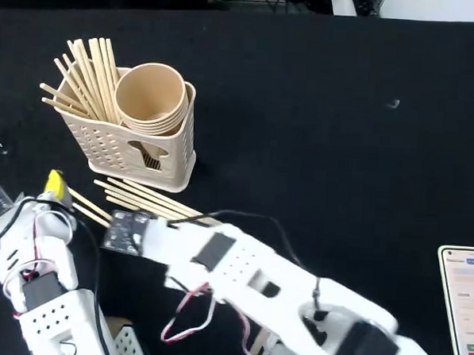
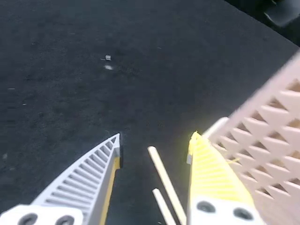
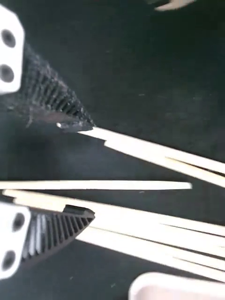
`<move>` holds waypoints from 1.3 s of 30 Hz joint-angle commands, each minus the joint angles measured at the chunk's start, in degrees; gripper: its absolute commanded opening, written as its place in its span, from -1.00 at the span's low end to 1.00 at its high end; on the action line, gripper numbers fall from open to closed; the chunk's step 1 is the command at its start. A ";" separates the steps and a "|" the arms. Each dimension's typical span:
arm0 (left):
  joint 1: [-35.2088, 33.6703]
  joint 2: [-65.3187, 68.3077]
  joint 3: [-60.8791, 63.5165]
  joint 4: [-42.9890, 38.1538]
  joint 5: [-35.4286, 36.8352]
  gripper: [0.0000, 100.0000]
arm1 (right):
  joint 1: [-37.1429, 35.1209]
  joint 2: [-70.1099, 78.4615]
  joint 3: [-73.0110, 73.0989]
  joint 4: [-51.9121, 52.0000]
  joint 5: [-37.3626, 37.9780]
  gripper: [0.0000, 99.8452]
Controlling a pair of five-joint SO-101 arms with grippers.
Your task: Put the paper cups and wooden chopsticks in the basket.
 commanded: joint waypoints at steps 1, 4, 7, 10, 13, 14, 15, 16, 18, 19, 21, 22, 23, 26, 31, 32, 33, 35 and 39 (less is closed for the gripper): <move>-5.67 -0.70 -2.24 0.09 3.25 -0.53 | -2.20 7.08 -5.85 -3.52 -1.93 -0.47; -9.36 -0.70 -2.24 -0.09 7.30 -0.53 | -2.46 13.58 -8.92 -6.68 -5.19 -0.46; -10.68 -0.70 -2.24 -0.09 8.35 -0.53 | -2.11 18.95 -12.35 -7.91 -7.03 -0.39; -10.68 -0.70 -2.24 -0.09 8.35 -0.53 | -0.53 22.99 -14.90 -7.74 -7.03 -0.35; -10.68 -0.70 -2.24 -0.18 8.35 -0.53 | 2.37 25.63 -15.78 -7.21 -4.92 -0.40; -10.59 -0.70 -2.24 -0.18 8.35 -0.53 | 3.08 25.80 -16.04 -6.24 -3.16 -0.44; -10.59 -0.70 -2.24 -0.18 8.35 -0.53 | 3.69 25.80 -16.31 -5.10 -1.67 -0.49; -10.59 -0.70 -2.24 -0.18 8.35 -0.53 | 4.22 25.80 -16.40 -4.13 -0.35 -0.56; -10.59 -0.70 -2.24 -0.18 8.35 -0.53 | 5.45 25.80 -16.22 -2.90 1.14 -0.73; -10.59 -0.70 -2.24 -0.18 8.35 -0.53 | 5.98 25.80 -16.04 -2.29 1.49 -0.82; -10.59 -0.70 -2.24 -0.18 8.35 -0.53 | 7.21 25.71 -16.04 -0.53 1.58 -0.99; -10.59 -0.70 -2.24 -0.18 8.35 -0.53 | 7.82 25.71 -16.04 0.70 2.02 -0.97; -10.59 -0.70 -2.24 -0.18 8.35 -0.53 | 8.62 25.71 -16.04 2.11 2.55 -0.96; -10.51 -0.70 -2.51 -0.18 8.35 -0.53 | 11.52 25.19 -16.04 6.07 4.66 -0.98; -8.13 -0.70 -2.33 -0.18 8.09 -0.53 | 16.62 16.48 -9.89 9.49 7.12 -0.98; -8.13 -0.70 -2.33 -0.18 8.09 -0.53 | 17.49 13.76 -7.69 9.93 7.74 -0.98; -8.13 -0.70 -2.33 -0.18 8.09 -0.53 | 18.55 10.86 -5.49 10.29 8.62 -0.98; -8.13 -0.70 -2.33 -0.18 8.09 -0.53 | 21.27 4.53 -1.19 11.25 10.64 -0.98; -8.13 -0.70 -2.33 -0.18 8.09 -0.53 | 28.22 -8.48 4.44 14.33 14.86 -0.98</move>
